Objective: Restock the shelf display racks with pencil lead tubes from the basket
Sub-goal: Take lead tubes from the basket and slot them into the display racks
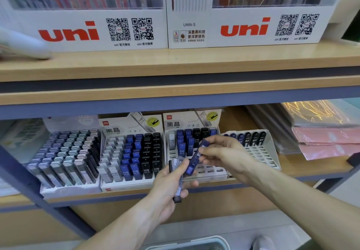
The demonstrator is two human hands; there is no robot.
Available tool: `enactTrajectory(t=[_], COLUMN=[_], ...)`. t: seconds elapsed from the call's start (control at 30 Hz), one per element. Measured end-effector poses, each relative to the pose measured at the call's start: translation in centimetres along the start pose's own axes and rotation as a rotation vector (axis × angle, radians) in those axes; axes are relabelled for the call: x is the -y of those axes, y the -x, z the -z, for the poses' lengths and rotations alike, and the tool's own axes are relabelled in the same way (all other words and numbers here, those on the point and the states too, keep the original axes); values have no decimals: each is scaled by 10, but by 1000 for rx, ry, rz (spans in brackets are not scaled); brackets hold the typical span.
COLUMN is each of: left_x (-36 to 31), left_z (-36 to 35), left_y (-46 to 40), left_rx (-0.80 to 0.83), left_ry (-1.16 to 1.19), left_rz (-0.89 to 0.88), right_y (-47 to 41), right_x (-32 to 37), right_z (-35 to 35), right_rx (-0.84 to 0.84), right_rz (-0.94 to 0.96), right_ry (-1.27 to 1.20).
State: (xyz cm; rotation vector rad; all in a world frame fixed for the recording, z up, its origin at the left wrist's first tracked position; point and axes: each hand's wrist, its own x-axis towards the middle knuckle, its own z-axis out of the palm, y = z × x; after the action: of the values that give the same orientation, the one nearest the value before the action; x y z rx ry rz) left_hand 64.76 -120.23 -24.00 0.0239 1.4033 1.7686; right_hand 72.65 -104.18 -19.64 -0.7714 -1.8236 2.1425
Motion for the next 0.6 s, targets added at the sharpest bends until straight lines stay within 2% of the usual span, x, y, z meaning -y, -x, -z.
enactTrajectory(t=[0.2, 0.4, 0.6], left_x=[-5, -7, -6], left_z=[4, 6, 5], left_y=[-3, -6, -6], left_rx=[-24, -62, -59], left_ry=[78, 85, 39], left_rz=[8, -57, -57], right_y=[8, 12, 10], right_x=[6, -3, -8], right_z=[10, 15, 10], right_rx=[114, 141, 209], right_rz=[-20, 47, 124], right_ry=[-8, 449, 471])
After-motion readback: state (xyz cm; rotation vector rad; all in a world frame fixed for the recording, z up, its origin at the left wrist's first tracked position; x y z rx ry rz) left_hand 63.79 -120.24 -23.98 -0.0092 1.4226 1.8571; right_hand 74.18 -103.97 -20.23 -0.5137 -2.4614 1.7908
